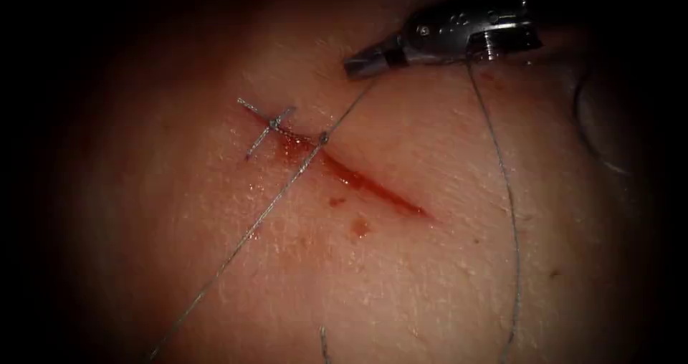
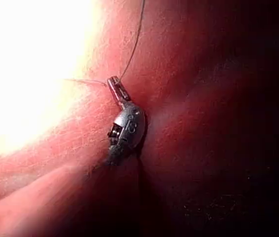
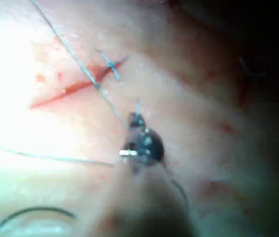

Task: Wound Closure

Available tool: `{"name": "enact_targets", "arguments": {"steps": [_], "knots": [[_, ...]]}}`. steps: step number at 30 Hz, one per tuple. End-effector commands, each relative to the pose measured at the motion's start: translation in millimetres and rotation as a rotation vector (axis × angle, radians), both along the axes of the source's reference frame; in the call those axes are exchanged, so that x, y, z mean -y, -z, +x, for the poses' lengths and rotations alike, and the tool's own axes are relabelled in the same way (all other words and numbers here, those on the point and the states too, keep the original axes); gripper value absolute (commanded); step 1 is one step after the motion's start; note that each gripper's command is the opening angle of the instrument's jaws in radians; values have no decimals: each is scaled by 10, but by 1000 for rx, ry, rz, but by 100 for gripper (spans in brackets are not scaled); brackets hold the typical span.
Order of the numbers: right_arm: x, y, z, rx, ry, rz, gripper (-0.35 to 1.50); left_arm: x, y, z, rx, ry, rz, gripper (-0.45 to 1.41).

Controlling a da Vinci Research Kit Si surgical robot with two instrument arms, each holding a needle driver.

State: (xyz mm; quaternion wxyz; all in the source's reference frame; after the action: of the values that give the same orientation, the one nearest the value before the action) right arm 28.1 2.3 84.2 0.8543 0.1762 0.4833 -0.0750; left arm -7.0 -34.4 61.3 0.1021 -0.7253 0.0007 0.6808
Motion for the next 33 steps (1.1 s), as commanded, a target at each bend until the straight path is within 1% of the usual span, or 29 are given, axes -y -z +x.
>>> {"name": "enact_targets", "arguments": {"steps": [1,8,17,22,23,24,25,26,27,29,31,33], "knots": [[9,-6,9,-3,10,4,-35,10,-3,0,-1,3,4,-45],[28,-1,17,-34,11,21,-35,3,7,11,-3,9,17,-45],[39,6,22,-53,-11,27,-35,1,25,25,-8,18,31,-45],[43,10,25,-49,-28,20,-35,-6,33,25,-11,22,23,-45],[43,11,26,-48,-43,13,-21,-8,35,23,-12,24,25,-45],[43,11,26,-47,-58,7,2,-9,36,22,-13,25,20,-45],[42,12,25,-41,-76,-2,31,-10,37,21,-15,28,22,-45],[40,12,25,-33,-107,-10,69,-11,38,20,-15,29,24,-45],[38,13,24,-29,-130,-11,89,-13,40,19,-15,28,19,-45],[30,17,21,-24,-179,-2,113,-15,44,16,-13,25,17,-45],[22,20,17,-12,-219,5,125,-18,49,14,-13,24,15,-45],[6,28,7,5,-274,20,130,-26,59,11,-12,23,7,-45]]}}
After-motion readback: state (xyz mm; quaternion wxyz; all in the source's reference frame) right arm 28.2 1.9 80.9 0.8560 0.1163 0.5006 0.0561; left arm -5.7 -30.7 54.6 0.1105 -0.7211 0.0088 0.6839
